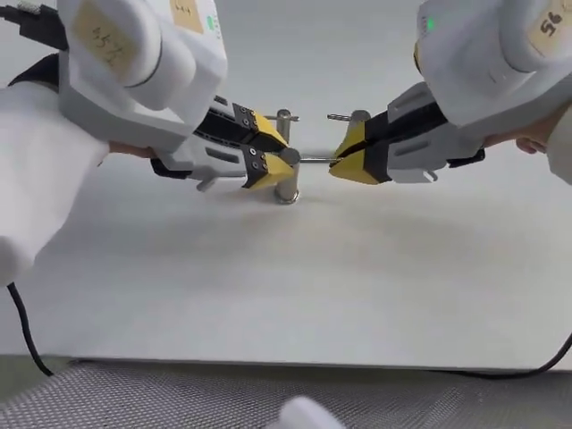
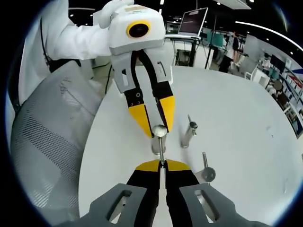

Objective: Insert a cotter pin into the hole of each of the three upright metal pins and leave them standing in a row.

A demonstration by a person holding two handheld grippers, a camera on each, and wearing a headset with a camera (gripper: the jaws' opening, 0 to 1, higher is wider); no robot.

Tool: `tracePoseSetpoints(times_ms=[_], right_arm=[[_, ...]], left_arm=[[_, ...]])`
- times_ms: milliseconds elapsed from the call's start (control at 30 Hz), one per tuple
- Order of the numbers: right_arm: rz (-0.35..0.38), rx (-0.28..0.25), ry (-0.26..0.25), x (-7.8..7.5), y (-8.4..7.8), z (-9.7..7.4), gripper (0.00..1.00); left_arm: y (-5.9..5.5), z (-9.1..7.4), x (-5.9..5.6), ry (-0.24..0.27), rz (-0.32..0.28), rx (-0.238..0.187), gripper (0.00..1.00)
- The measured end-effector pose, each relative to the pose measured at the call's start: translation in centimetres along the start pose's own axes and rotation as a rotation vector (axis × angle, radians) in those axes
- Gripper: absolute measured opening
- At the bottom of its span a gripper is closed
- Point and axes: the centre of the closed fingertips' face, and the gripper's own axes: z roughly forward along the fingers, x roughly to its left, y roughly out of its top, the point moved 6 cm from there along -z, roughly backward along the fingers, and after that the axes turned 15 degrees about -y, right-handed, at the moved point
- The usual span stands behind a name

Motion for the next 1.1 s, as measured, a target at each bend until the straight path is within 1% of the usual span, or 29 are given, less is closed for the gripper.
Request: tracePoseSetpoints(times_ms=[267,333,367,400,500,600,667,700,733,800,867,933,967,1000,1067,1100], right_arm=[[-0.044,-0.005,0.029,0.5,0.8,0.9,0.00],[-0.067,-0.008,0.031,0.5,1.1,1.1,0.00],[-0.085,-0.007,0.032,0.5,1.2,1.2,0.00],[-0.088,-0.006,0.034,0.5,1.3,1.3,0.00],[-0.143,-0.003,0.043,0.4,1.5,1.5,0.00],[-0.178,0.003,0.055,0.6,1.8,1.6,0.00],[-0.186,0.005,0.056,0.6,1.9,1.7,0.00],[-0.215,0.013,0.052,0.5,1.9,1.8,0.00],[-0.228,0.014,0.057,0.5,1.9,1.9,0.00],[-0.238,0.019,0.062,0.5,1.9,1.9,0.00],[-0.248,0.023,0.069,0.5,1.9,1.9,0.00],[-0.258,0.027,0.071,0.5,2.0,1.8,0.00],[-0.262,0.023,0.070,0.5,2.0,1.8,0.04],[-0.259,0.022,0.067,0.5,2.1,1.8,0.12],[-0.258,0.024,0.060,0.5,2.2,1.7,0.22],[-0.259,0.028,0.054,0.4,2.1,1.6,0.23]], left_arm=[[0.1,0.1,-0.1,-0.003,0.007,0.007,0.11],[0.0,0.2,0.0,-0.006,0.016,0.012,0.12],[0.1,0.1,-0.2,-0.006,0.019,0.014,0.12],[0.1,0.1,-0.2,-0.007,0.017,0.015,0.11],[0.2,0.2,-0.2,-0.008,0.019,0.021,0.11],[0.2,0.1,-0.3,-0.008,0.027,0.029,0.11],[0.2,0.1,-0.3,-0.009,0.030,0.032,0.11],[0.2,0.1,-0.3,-0.010,0.031,0.036,0.11],[0.2,0.1,-0.3,-0.009,0.033,0.038,0.12],[0.3,0.1,-0.3,-0.009,0.032,0.039,0.12],[0.5,0.3,-0.6,-0.008,0.023,0.040,0.12],[0.8,0.3,-0.9,-0.005,0.032,0.041,0.12],[1.2,0.3,-1.1,-0.002,0.043,0.034,0.12],[1.4,0.3,-1.2,0.002,0.048,0.023,0.14],[1.8,0.1,-1.4,0.005,0.049,0.011,0.24],[2.0,0.0,-1.5,0.015,0.056,0.004,0.32]])
